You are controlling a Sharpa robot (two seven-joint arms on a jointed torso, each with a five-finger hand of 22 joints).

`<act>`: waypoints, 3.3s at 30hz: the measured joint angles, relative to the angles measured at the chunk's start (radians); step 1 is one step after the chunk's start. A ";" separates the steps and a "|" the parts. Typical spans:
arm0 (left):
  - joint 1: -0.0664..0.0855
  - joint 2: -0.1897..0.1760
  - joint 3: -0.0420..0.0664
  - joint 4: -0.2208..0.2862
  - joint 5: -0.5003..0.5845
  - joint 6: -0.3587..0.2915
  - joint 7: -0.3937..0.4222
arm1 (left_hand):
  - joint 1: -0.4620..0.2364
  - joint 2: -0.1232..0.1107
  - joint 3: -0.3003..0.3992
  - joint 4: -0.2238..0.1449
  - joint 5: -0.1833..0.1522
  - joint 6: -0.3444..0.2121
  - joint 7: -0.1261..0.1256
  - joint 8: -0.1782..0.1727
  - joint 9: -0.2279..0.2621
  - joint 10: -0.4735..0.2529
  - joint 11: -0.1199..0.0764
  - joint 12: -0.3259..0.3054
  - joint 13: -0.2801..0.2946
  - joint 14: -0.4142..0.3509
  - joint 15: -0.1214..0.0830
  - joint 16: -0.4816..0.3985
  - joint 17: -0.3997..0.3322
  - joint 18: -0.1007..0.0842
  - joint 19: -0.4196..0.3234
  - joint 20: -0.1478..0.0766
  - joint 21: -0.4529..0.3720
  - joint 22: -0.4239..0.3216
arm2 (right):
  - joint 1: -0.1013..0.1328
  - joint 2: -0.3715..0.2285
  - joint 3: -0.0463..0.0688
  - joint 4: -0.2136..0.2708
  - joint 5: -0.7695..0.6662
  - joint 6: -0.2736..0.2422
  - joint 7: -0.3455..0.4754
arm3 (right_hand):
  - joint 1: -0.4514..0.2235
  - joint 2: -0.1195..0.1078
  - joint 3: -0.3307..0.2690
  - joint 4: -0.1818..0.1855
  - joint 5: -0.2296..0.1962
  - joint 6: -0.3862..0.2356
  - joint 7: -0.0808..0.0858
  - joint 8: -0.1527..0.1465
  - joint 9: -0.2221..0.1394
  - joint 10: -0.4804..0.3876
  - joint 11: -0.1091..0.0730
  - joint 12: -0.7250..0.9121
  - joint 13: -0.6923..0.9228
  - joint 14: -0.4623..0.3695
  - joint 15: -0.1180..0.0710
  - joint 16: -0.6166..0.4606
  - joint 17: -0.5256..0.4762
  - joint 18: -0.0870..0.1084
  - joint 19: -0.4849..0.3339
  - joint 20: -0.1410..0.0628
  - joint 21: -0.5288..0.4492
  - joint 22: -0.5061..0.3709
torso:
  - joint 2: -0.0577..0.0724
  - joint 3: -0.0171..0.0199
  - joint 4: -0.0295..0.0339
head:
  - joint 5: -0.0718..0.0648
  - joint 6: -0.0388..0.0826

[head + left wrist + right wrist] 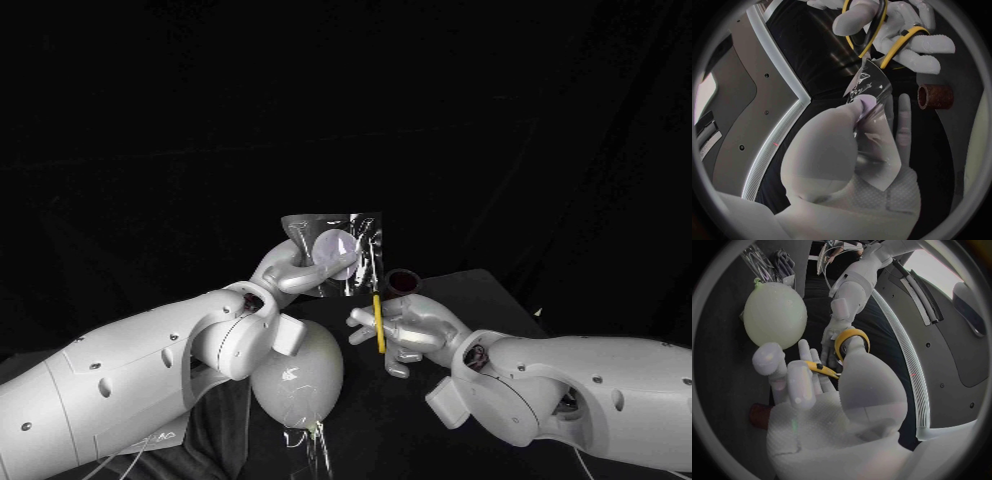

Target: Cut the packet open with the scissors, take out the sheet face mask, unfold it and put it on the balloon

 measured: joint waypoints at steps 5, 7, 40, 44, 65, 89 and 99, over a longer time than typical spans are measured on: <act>-0.002 0.000 0.000 -0.002 -0.026 -0.009 0.009 | 0.000 0.000 0.000 0.000 0.000 0.000 0.000 0.000 0.000 0.000 0.000 0.000 0.000 0.000 0.000 0.003 0.000 0.000 0.000 0.000 0.000 0.000 | 0.006 -0.001 0.003 0.001 0.008 -0.006 0.001 | 0.000 0.000 0.010 -0.001 0.000 0.000 0.000 0.000 0.000 0.002 -0.002 0.010 -0.006 0.000 0.000 0.005 0.014 0.000 0.000 0.000 0.015 0.000 | 0.000 0.0003 0.0003 | -0.004 0.002; -0.003 0.001 0.000 -0.002 -0.035 -0.010 0.011 | 0.000 0.000 0.000 0.000 0.000 0.000 0.000 -0.001 0.000 0.000 0.000 0.000 0.000 0.000 0.000 0.004 0.000 0.000 0.000 0.000 0.000 0.001 | 0.011 -0.001 0.004 -0.001 0.012 -0.008 0.002 | -0.003 0.003 0.013 -0.004 0.000 0.007 -0.002 0.004 0.001 0.008 -0.008 0.017 -0.007 0.001 -0.001 0.008 0.021 0.000 0.009 -0.001 0.026 0.000 | 0.000 0.0003 0.0004 | -0.005 0.003; -0.006 0.001 0.001 0.004 -0.085 -0.011 0.030 | 0.004 0.004 0.003 -0.003 0.000 -0.003 0.004 0.000 0.000 -0.002 0.002 0.000 0.001 -0.003 0.004 0.004 -0.001 -0.001 -0.004 -0.003 0.004 0.002 | 0.029 0.012 0.007 -0.030 0.055 -0.059 0.020 | 0.109 0.160 -0.067 -0.008 0.000 0.229 -0.096 0.130 0.064 0.252 -0.080 0.173 0.069 0.043 -0.102 0.064 0.174 -0.009 0.137 -0.090 0.233 0.000 | 0.000 -0.0006 0.0009 | -0.014 0.011; -0.006 0.001 0.001 0.004 -0.085 -0.011 0.031 | 0.004 0.004 0.003 -0.003 0.000 -0.004 0.004 -0.001 0.000 -0.002 0.002 0.000 0.001 -0.003 0.004 0.004 -0.001 -0.001 -0.004 -0.003 0.004 0.002 | 0.029 0.013 0.007 -0.030 0.055 -0.063 0.020 | 0.113 0.169 -0.080 -0.008 0.000 0.238 -0.102 0.136 0.074 0.258 -0.082 0.175 0.086 0.043 -0.104 0.064 0.179 -0.010 0.142 -0.095 0.234 0.000 | 0.000 -0.0004 0.0012 | -0.015 0.013; -0.009 -0.002 -0.001 0.004 -0.088 -0.008 0.030 | 0.004 0.004 0.003 -0.003 0.000 -0.002 0.002 0.000 0.000 -0.004 0.004 0.000 0.000 -0.004 0.003 0.004 0.000 -0.001 -0.004 -0.003 0.004 0.004 | 0.033 0.011 0.010 -0.026 0.052 -0.072 0.031 | 0.130 0.159 -0.189 -0.012 0.000 0.058 -0.005 0.030 0.055 0.073 -0.034 0.031 0.045 0.040 -0.039 0.039 0.076 -0.017 0.061 -0.039 0.104 0.001 | 0.000 0.0010 0.0001 | -0.013 0.019; -0.009 -0.017 0.001 0.000 -0.139 0.006 0.033 | 0.003 0.003 0.003 -0.003 0.000 -0.005 0.002 -0.002 0.000 -0.009 0.002 0.000 0.001 -0.007 0.000 0.004 0.000 -0.001 -0.007 0.000 0.008 0.006 | 0.052 0.011 0.009 -0.039 0.062 -0.073 0.027 | 0.143 0.172 -0.189 -0.012 0.000 0.105 -0.027 0.047 0.065 0.125 -0.044 0.063 0.046 0.043 -0.041 0.050 0.119 -0.017 0.078 -0.034 0.152 0.001 | 0.000 0.0000 0.0010 | -0.017 0.019; -0.013 -0.019 -0.003 0.000 -0.148 0.010 0.031 | 0.003 0.003 0.007 -0.007 0.000 -0.003 0.004 -0.001 0.000 -0.009 0.002 0.004 0.002 -0.007 0.000 0.004 0.000 -0.008 -0.007 0.000 0.008 0.007 | 0.057 0.010 0.012 -0.052 0.084 -0.104 0.031 | 0.168 0.227 -0.193 -0.028 0.000 0.248 -0.079 0.191 0.153 0.246 -0.052 0.236 0.162 0.040 -0.123 0.076 0.202 -0.025 0.169 -0.113 0.292 0.001 | 0.000 -0.0001 0.0007 | -0.018 0.019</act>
